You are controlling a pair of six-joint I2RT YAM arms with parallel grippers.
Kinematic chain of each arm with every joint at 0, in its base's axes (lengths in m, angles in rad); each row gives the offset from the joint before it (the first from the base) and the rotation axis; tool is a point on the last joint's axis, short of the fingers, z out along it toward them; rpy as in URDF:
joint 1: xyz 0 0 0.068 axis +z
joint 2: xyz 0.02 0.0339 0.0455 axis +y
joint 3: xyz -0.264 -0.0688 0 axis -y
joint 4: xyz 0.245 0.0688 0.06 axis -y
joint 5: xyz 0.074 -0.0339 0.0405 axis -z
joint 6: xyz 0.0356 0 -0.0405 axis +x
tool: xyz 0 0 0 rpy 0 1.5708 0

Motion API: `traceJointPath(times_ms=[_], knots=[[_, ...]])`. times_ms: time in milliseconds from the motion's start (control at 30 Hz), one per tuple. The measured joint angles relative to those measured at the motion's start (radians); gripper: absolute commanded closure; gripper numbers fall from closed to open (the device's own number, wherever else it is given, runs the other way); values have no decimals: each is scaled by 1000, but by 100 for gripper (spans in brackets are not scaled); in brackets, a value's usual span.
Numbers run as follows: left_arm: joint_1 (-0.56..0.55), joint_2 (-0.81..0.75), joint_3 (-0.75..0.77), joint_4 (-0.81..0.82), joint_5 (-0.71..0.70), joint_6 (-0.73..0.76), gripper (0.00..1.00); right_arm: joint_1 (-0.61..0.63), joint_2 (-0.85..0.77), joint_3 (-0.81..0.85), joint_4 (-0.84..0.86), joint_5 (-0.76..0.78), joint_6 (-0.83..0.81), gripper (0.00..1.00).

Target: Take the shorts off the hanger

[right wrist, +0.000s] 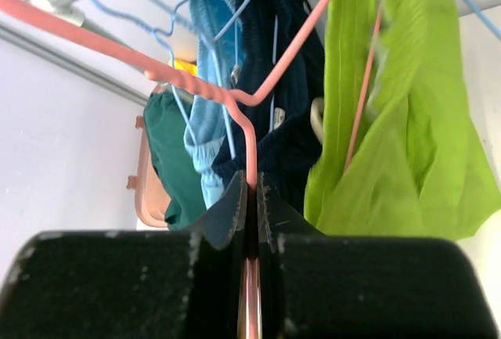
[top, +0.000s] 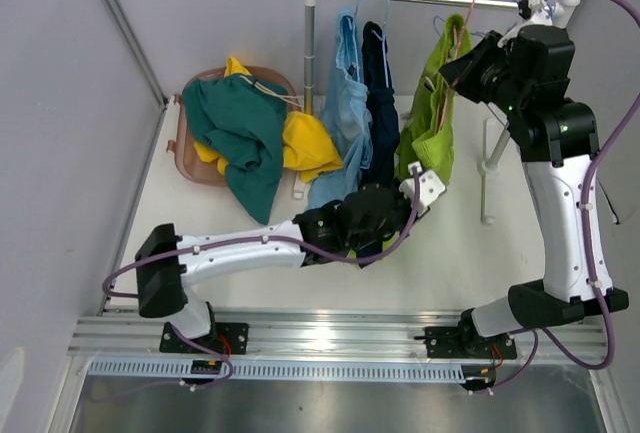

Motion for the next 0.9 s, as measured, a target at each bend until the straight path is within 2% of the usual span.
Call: traceJointPath(times_ms=[233,367,467,633,733,800,900], knots=[[-235,-127,-294,82,-79,-99,100,-89,95,159,-104,-93,19,100],[-269,-125,-335,75,-102,-142,100,-106,99,158,-142,-129,19,100],[-251,-111,-290,49,-120,-145,100,-108,80,116,-115,-138,19,100],[-135,36,-3,-46,-122,-137,100,-113,-49,-56,-58,-142,27,100],[-22,167,246,-148,-124,-138,100,-115,-136,-105,-63,-148,31,100],[71,298,485,-251,-121,-145,100,-115,-187,-107,-60,-152,32,100],[176,449,759,-363,-117,-166,100,-115,-229,-87,-62,-157,31,100]])
